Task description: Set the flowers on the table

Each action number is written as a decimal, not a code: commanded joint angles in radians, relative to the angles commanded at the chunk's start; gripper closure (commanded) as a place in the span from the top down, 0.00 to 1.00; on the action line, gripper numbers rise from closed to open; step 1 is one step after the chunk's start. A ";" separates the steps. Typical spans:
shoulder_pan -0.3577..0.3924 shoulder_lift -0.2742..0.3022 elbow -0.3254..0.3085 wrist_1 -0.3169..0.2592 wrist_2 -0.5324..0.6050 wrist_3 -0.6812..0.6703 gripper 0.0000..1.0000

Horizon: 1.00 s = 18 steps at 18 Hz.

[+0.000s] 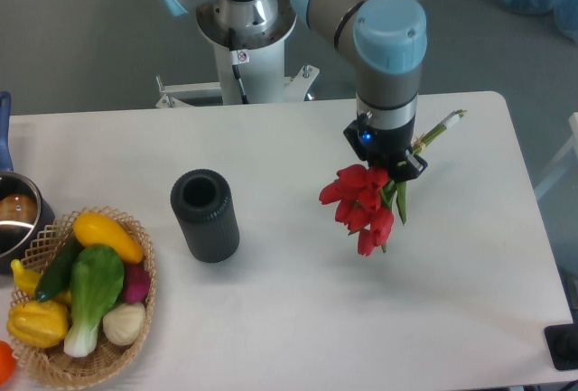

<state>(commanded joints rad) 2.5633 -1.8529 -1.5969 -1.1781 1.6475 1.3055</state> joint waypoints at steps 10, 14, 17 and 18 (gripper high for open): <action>-0.031 -0.077 0.040 0.006 -0.006 -0.046 0.00; -0.046 -0.109 0.028 0.060 -0.020 -0.043 0.03; -0.052 -0.129 0.021 0.061 -0.040 -0.043 0.33; -0.052 -0.134 0.020 0.061 -0.043 -0.043 0.55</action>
<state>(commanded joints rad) 2.5111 -1.9865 -1.5769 -1.1167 1.6046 1.2625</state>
